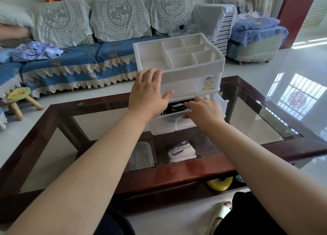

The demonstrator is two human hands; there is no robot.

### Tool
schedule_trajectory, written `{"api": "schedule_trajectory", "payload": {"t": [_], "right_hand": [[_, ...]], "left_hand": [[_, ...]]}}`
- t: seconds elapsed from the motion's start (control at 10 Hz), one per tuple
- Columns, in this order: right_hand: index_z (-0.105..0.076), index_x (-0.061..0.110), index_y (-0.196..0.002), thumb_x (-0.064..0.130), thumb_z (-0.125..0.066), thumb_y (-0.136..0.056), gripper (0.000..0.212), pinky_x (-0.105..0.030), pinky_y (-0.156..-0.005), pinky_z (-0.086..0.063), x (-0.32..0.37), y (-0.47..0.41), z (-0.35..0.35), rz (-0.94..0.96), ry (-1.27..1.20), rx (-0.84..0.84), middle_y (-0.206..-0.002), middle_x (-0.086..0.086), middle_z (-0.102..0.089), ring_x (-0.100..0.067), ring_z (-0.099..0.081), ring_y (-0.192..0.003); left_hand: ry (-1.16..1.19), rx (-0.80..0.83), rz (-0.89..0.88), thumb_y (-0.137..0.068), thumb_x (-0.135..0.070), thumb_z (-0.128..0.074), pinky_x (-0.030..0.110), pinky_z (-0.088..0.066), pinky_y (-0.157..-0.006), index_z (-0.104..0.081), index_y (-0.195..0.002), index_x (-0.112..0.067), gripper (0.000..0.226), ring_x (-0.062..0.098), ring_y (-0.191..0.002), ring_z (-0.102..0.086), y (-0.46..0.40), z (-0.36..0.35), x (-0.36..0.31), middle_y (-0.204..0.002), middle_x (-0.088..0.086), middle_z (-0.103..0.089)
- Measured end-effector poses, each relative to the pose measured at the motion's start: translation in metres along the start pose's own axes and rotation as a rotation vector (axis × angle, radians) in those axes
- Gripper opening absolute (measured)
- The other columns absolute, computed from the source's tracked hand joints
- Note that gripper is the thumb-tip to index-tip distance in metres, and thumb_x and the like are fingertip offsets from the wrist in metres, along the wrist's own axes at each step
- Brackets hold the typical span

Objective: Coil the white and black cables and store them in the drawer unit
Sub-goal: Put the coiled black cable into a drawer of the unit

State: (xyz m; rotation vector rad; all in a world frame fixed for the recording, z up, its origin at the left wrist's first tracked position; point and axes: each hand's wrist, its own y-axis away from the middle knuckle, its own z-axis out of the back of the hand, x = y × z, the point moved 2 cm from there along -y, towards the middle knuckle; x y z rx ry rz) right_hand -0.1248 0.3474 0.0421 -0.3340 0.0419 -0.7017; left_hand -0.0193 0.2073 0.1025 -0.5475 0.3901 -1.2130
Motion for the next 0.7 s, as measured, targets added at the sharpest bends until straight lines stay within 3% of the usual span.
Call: {"api": "schedule_trajectory", "payload": {"t": [0.1,0.3,0.5,0.6,0.7], "right_hand": [[-0.062,0.019,-0.116,0.043,-0.056,-0.091,0.035,-0.032,-0.07,-0.045,0.006,-0.013,-0.004,-0.064,-0.039,0.011,-0.111,-0.006,-0.057,-0.029,-0.06,-0.097],[-0.04,0.01,-0.109,0.035,-0.067,-0.085,0.044,-0.035,-0.058,-0.043,0.01,-0.02,-0.009,-0.12,-0.147,-0.104,-0.1,-0.011,-0.063,-0.033,-0.062,-0.08],[-0.039,0.009,-0.105,0.047,-0.06,-0.087,0.047,-0.034,-0.054,-0.048,0.014,-0.027,-0.001,-0.217,-0.048,-0.094,-0.076,-0.003,-0.059,-0.027,-0.057,-0.059],[-0.045,0.011,-0.1,0.052,-0.053,-0.089,0.044,-0.036,-0.059,-0.051,0.014,-0.022,-0.017,-0.254,-0.1,-0.085,-0.077,-0.003,-0.062,-0.028,-0.06,-0.064],[-0.048,0.015,-0.095,0.045,-0.051,-0.093,0.03,-0.036,-0.062,-0.052,0.013,-0.01,-0.016,-0.294,-0.299,-0.049,-0.078,-0.004,-0.065,-0.024,-0.06,-0.066]], "left_hand": [[0.004,0.017,-0.007,-0.09,-0.052,-0.051,0.039,-0.025,-0.11,-0.039,-0.141,-0.008,0.069,0.032,-0.13,-0.034,0.0,0.0,0.001,-0.141,0.011,-0.043],[0.031,0.016,-0.004,-0.089,-0.053,-0.051,0.039,-0.025,-0.11,-0.039,-0.141,-0.008,0.07,0.032,-0.13,-0.033,0.0,0.0,0.002,-0.141,0.011,-0.042],[0.083,0.052,0.013,-0.09,-0.053,-0.05,0.038,-0.025,-0.11,-0.038,-0.142,-0.009,0.069,0.03,-0.131,-0.031,-0.001,0.003,0.003,-0.143,0.009,-0.04],[0.12,0.092,-0.001,-0.091,-0.05,-0.051,0.039,-0.016,-0.116,-0.029,-0.148,-0.011,0.072,0.03,-0.142,-0.018,-0.001,0.004,0.007,-0.154,0.009,-0.029],[0.184,0.133,-0.008,-0.094,-0.043,-0.051,0.04,-0.007,-0.121,-0.022,-0.151,-0.012,0.071,0.024,-0.148,-0.005,0.029,-0.003,0.014,-0.161,0.005,-0.015]]}}
